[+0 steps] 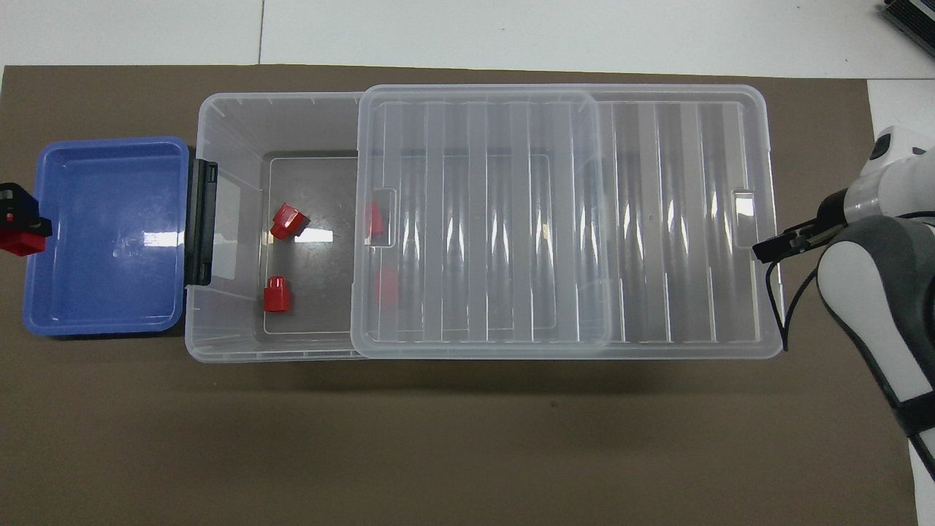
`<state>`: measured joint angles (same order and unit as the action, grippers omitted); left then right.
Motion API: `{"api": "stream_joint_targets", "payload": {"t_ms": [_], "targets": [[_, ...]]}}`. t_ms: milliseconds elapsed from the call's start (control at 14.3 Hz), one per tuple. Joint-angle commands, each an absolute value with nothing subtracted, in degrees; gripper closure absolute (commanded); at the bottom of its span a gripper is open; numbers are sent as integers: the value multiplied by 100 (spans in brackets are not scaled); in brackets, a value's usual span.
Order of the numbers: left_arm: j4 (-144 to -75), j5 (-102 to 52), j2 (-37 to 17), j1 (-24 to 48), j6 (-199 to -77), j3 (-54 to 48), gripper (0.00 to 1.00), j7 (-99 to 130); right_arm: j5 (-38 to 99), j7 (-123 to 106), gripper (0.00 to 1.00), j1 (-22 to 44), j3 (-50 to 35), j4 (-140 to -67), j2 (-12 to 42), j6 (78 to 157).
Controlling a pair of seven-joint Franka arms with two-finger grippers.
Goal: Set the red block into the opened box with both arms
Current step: 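Lift the red block from the blue tray with the left gripper over the box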
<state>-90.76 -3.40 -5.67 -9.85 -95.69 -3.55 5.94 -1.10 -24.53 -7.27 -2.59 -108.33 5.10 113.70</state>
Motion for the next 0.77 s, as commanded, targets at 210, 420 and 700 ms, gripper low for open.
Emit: {"api": "stream_joint_targets", "payload": {"t_ms": [210, 420, 700], "targets": [[-9894, -413, -422, 332, -11149, -510, 100, 3381, -97, -1875, 0, -747, -325, -10890, 185, 11163], [-10554, -378, -387, 921, -11863, -510, 100, 4103, -70, -926, 0, -511, -378, -10898, -8, 11031], [-11713, -132, -291, 1485, -13067, -510, 100, 4640, -70, 156, 0, -98, -387, -10951, -219, 10846]]}}
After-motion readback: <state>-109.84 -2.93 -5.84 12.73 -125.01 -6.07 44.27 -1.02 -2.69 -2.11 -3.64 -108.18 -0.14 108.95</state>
